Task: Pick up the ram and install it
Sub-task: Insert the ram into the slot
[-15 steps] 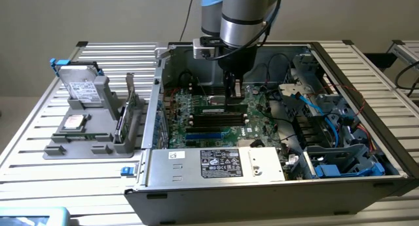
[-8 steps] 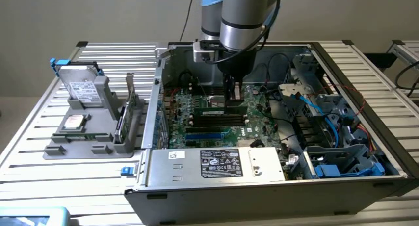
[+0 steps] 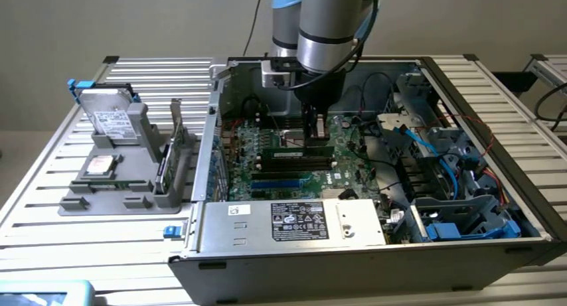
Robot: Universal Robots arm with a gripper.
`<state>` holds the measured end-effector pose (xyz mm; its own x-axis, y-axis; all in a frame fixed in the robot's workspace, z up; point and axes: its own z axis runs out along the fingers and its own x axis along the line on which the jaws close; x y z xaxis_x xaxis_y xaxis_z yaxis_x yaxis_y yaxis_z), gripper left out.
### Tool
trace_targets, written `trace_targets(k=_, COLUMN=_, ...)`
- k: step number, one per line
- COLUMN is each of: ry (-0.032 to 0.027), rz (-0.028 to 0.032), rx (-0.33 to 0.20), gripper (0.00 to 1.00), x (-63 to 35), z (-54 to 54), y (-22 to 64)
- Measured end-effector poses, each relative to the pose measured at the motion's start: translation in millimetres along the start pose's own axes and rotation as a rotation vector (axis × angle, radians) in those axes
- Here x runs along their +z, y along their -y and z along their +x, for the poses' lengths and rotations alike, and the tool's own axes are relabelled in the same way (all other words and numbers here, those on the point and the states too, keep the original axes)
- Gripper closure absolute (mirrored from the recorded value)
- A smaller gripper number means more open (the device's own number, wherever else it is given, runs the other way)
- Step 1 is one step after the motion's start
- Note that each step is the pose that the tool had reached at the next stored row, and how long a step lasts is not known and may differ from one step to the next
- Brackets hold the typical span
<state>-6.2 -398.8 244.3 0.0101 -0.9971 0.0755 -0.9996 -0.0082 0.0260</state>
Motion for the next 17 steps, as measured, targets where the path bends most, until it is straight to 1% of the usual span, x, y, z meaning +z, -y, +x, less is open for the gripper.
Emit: trace_targets(k=17, ry=-0.0002, rz=0.0000, rx=0.000, gripper=0.86, x=5.8, z=-0.6, y=0.1)
